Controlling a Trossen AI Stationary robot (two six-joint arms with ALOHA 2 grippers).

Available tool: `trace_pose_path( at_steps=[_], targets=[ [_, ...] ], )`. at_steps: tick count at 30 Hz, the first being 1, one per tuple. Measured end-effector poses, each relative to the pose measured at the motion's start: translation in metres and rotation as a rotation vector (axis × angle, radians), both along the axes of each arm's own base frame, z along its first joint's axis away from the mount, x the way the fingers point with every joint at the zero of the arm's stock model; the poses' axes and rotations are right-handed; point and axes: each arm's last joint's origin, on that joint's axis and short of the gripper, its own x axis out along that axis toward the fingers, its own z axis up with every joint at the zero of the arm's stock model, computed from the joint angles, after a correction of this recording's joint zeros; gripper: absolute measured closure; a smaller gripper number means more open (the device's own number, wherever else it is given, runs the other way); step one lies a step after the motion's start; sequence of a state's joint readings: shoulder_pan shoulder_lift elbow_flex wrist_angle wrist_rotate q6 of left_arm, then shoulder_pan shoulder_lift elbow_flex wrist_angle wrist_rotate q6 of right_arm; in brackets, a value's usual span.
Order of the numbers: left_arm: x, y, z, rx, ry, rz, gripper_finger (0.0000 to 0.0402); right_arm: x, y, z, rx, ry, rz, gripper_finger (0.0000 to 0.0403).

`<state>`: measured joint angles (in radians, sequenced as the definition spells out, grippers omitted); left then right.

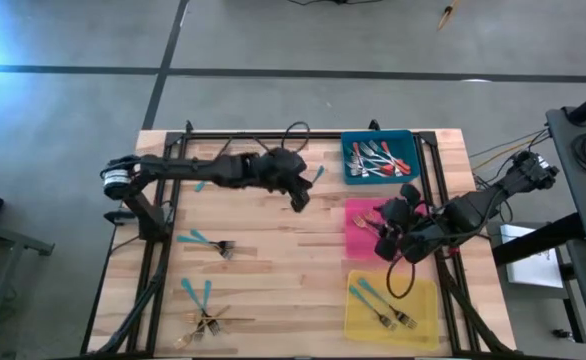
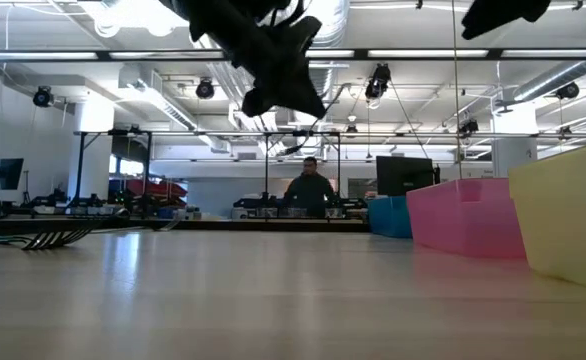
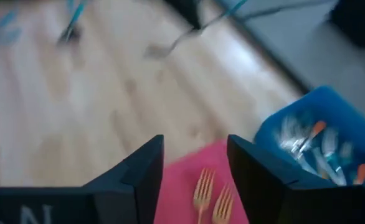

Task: Sort silverware by color (type)
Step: Put the blue fork into the yellow bin

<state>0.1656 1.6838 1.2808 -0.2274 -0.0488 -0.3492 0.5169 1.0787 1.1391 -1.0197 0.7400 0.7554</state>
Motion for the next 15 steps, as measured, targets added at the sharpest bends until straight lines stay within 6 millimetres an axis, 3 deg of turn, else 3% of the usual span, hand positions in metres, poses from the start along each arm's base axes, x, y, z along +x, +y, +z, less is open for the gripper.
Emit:
trace_pose_path(
  at_steps=[6,12,15],
  targets=[
    [0.020,-0.033,-0.006,0.104,-0.155,0.036,0.0402,0.014,-0.001,0.002,-0.089,-0.238,-0.162,0.0216],
    [0.035,-0.054,-0.011,0.108,-0.313,0.015,0.0402,0.031,0.000,0.006,-0.145,-0.274,-0.120,0.0215],
    [0.039,-0.060,-0.014,0.159,-0.323,0.091,0.0402,0.035,-0.001,0.008,-0.124,-0.296,-0.118,0.0216]
  ],
)
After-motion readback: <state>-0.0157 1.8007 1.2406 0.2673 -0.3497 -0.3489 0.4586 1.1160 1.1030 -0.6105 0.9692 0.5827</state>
